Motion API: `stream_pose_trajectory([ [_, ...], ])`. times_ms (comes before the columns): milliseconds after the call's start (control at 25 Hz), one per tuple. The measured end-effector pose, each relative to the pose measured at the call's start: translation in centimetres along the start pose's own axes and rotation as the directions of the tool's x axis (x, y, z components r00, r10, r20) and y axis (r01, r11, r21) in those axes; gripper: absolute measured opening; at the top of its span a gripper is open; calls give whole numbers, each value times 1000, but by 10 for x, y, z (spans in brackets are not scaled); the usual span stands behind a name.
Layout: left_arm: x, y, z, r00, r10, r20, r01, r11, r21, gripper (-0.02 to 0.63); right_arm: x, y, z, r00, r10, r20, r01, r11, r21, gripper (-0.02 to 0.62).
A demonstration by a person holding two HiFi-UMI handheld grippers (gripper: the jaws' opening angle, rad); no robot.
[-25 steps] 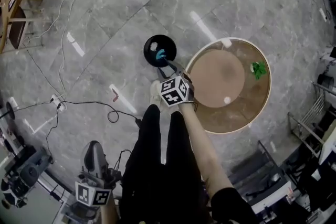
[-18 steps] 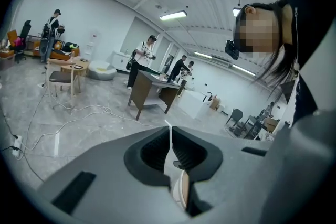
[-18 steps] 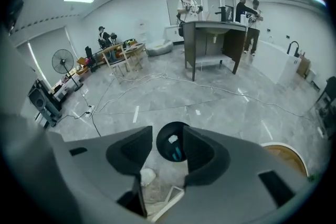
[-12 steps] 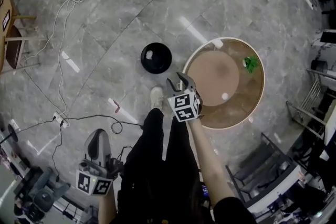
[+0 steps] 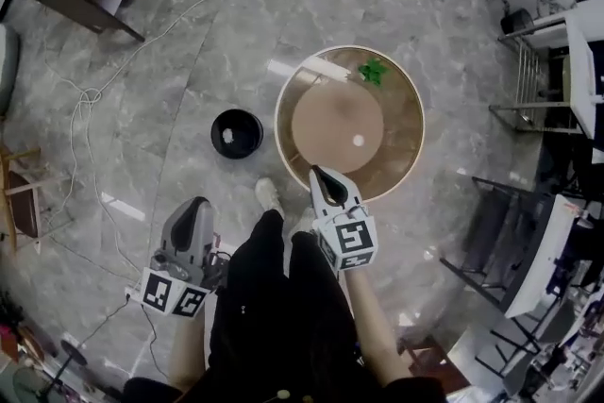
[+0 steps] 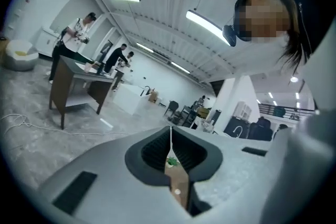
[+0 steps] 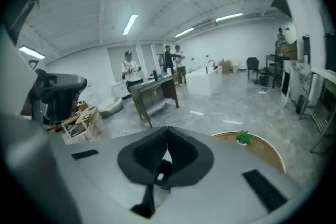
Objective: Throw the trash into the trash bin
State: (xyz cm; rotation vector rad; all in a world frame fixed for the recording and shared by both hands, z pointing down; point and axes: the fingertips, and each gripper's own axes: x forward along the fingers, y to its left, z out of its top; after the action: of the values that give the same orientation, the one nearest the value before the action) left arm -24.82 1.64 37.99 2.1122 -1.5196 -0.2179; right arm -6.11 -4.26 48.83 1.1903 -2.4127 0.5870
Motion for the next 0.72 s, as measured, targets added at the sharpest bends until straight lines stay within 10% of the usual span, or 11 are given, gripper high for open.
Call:
stream_pose_trajectory([
  [280, 30, -74, -5, 986, -129, -102, 141, 983, 118, 12, -126, -25, 44, 950, -207, 234, 205, 978, 31, 3],
  [720, 8, -205, 2, 965, -250, -78, 262, 927, 269, 12, -318, -48, 59, 829, -331, 451, 290, 943, 160, 2],
])
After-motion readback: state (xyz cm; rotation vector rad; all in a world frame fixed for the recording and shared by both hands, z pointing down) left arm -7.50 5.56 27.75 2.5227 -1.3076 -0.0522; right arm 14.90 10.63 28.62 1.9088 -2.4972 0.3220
